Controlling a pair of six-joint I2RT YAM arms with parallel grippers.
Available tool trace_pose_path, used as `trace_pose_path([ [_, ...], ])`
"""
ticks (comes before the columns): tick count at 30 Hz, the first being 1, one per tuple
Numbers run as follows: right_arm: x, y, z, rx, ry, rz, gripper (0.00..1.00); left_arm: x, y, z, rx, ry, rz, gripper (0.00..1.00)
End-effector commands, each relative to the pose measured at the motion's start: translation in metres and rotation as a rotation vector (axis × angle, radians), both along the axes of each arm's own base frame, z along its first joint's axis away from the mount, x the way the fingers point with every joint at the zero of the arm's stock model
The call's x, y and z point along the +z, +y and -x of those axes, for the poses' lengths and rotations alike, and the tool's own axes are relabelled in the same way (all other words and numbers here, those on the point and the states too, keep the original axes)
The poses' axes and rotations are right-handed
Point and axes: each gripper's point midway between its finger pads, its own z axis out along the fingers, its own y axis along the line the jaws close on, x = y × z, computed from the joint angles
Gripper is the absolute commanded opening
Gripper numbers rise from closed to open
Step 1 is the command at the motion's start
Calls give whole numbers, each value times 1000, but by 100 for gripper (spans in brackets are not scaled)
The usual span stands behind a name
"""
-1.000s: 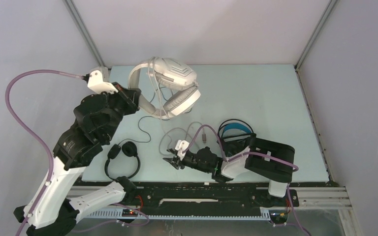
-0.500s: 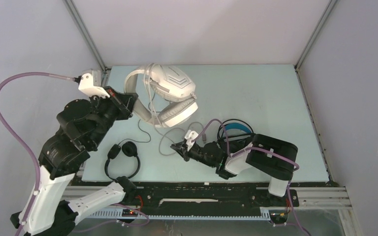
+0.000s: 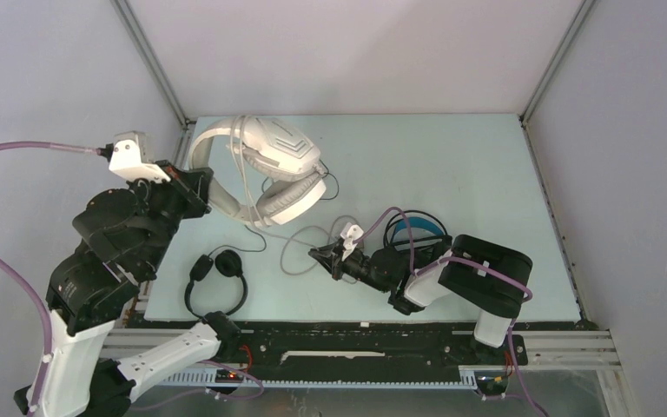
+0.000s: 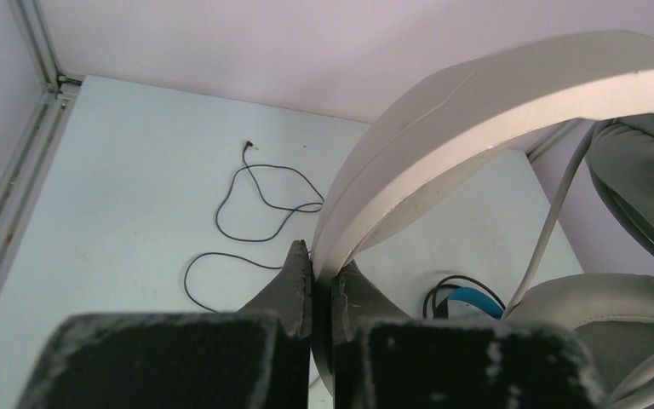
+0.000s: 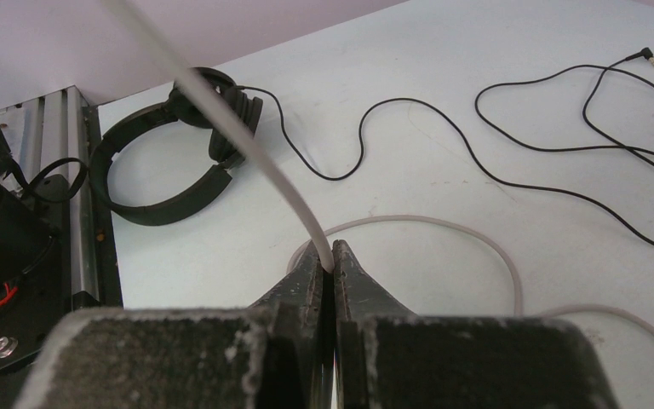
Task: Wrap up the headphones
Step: Wrap the headphones cable around the headphones.
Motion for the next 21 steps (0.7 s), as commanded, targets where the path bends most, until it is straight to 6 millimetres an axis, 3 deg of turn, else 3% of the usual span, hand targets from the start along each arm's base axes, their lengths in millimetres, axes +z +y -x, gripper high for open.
trace_pose_path([
  [1,8,-3,-3,-13,-6,-29,0,57,20,4,85,-165,138,0],
  [7,3,-2,-1,-10,-1,-25,0,66,21,1,97,-190,146,0],
  [16,-2,1,5,33,1,-19,0,62,33,-9,199,-187,98,0],
  [21,-2,1,3,29,5,-24,0,61,18,-7,107,-186,80,0],
])
